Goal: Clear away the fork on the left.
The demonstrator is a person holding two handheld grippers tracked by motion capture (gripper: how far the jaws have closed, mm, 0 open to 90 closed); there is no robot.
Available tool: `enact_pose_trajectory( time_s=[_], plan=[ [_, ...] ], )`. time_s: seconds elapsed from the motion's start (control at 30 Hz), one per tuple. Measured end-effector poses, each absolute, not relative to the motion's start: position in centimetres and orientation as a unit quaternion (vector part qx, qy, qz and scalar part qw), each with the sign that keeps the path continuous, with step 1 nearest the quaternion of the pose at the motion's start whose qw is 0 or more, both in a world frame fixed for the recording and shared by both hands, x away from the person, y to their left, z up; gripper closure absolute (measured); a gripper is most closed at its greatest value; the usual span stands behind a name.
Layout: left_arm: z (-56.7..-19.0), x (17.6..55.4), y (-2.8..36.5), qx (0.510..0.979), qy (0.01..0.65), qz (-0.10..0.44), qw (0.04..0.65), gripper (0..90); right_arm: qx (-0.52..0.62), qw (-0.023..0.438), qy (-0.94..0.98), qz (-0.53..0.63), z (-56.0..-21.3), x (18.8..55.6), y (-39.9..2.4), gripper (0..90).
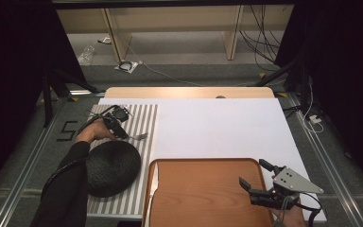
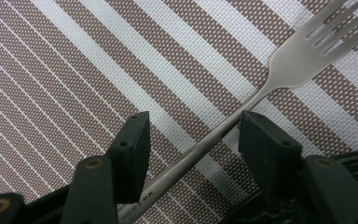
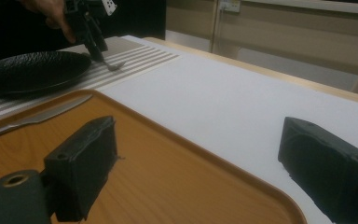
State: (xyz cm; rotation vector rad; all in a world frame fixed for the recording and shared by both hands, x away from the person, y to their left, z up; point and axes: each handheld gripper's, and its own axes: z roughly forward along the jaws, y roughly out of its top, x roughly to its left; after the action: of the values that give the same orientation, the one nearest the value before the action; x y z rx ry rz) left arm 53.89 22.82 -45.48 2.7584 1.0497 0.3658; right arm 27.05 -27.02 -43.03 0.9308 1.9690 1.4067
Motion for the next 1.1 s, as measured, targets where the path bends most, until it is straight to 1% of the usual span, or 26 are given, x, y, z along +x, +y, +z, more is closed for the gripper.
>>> enact_pose_trajectory(
  time_s=[0.17, 0.23, 0.3, 0.37, 0.47, 0.67, 0.87, 1.0, 1.1],
  plan=[
    [-45.74, 53.84, 22.94, 0.927, 0.346, 0.119, 0.081, 48.7, 0.345, 0.271, 0.731, 0.522, -43.04, 27.08, -27.03, 12.5],
    [-45.74, 53.78, 22.97, 0.929, 0.343, 0.116, 0.081, 51.4, 0.345, 0.272, 0.731, 0.522, -43.03, 27.07, -27.02, 12.5],
    [-45.80, 53.75, 23.04, 0.930, 0.342, 0.112, 0.079, 51.7, 0.345, 0.272, 0.732, 0.521, -43.05, 27.08, -27.01, 12.5],
    [-46.08, 53.72, 23.07, 0.934, 0.334, 0.115, 0.059, 52.8, 0.344, 0.272, 0.734, 0.519, -43.03, 27.06, -27.01, 12.5],
    [-46.09, 53.80, 23.29, 0.933, 0.337, 0.110, 0.068, 52.9, 0.344, 0.272, 0.733, 0.520, -43.05, 27.08, -26.97, 12.5],
    [-46.09, 53.83, 23.29, 0.933, 0.338, 0.104, 0.071, 55.8, 0.344, 0.272, 0.734, 0.519, -43.03, 27.06, -27.00, 12.5],
    [-46.06, 53.83, 23.19, 0.934, 0.336, 0.097, 0.069, 60.6, 0.343, 0.273, 0.733, 0.520, -43.02, 27.05, -26.98, 12.7],
    [-46.04, 53.86, 22.98, 0.936, 0.335, 0.085, 0.067, 68.8, 0.343, 0.271, 0.732, 0.523, -43.00, 27.01, -26.98, 12.6],
    [-46.02, 53.89, 22.97, 0.937, 0.333, 0.081, 0.067, 71.0, 0.343, 0.271, 0.732, 0.522, -43.02, 27.04, -26.99, 12.6]
  ],
)
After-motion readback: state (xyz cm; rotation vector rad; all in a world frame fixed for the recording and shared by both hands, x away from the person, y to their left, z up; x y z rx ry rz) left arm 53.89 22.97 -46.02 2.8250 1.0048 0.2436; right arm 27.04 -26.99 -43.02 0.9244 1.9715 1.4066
